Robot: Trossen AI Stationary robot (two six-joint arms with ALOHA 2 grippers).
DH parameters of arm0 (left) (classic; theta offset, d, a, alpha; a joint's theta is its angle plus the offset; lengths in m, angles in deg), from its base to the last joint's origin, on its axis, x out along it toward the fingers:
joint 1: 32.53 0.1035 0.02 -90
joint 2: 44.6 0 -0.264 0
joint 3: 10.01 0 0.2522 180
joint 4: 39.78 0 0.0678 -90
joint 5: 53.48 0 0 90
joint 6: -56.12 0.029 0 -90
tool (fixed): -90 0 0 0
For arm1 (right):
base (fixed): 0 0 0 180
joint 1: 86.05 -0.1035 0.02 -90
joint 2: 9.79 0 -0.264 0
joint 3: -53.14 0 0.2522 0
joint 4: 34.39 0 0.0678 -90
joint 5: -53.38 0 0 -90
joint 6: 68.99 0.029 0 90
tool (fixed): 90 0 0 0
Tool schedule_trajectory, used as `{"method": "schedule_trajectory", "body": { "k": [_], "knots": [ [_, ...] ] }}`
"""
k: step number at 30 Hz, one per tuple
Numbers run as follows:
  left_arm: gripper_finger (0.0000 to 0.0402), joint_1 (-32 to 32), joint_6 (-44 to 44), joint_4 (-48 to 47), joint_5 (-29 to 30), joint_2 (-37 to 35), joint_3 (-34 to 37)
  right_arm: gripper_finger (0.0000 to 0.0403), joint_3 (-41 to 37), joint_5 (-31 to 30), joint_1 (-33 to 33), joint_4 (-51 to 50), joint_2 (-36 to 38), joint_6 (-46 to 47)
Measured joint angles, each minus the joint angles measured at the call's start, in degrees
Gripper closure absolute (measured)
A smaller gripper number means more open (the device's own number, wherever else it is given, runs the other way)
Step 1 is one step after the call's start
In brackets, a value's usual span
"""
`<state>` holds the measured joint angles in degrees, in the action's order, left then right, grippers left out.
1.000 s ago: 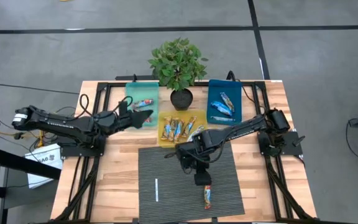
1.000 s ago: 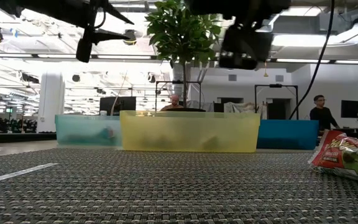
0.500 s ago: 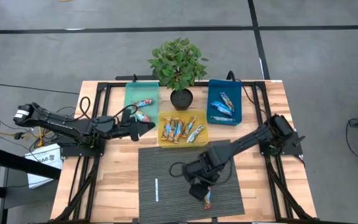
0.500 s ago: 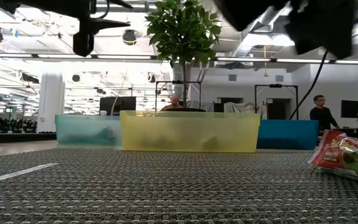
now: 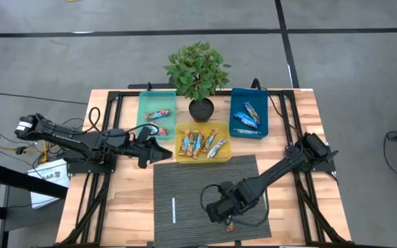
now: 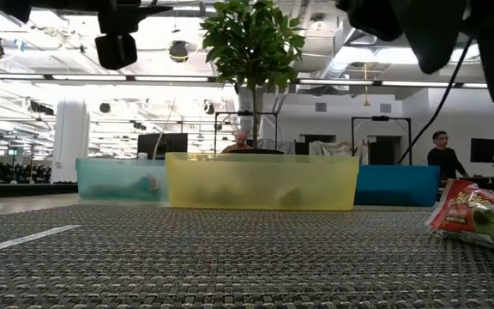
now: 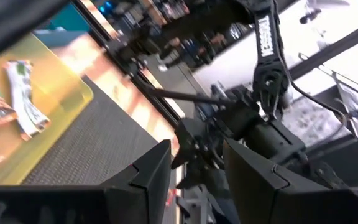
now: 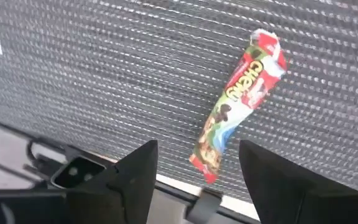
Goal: Pick and place Granola Bars by type
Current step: Put the red granola bar into the green bin
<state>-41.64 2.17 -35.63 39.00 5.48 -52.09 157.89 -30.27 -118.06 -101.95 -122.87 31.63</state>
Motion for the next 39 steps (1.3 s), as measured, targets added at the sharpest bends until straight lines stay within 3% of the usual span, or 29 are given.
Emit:
{"method": "schedule_trajectory", "body": {
  "k": [7, 22, 39],
  "knots": [
    [0.0262, 0.0, 0.0, 0.0, -3.4, 0.0, 0.0, 0.0187, 0.1, -0.5, -1.4, 1.0, -4.3, 7.2],
    [0.0262, 0.0, 0.0, -0.1, -5.8, 0.0, 0.0, 0.0193, 0.1, 2.5, -1.3, 1.6, -11.7, 6.9],
    [0.0262, 0.0, 0.9, -0.2, -5.8, 0.0, 0.0, 0.038, 0.0, 2.5, -1.2, 3.6, -11.5, 5.4]
  ]
}}
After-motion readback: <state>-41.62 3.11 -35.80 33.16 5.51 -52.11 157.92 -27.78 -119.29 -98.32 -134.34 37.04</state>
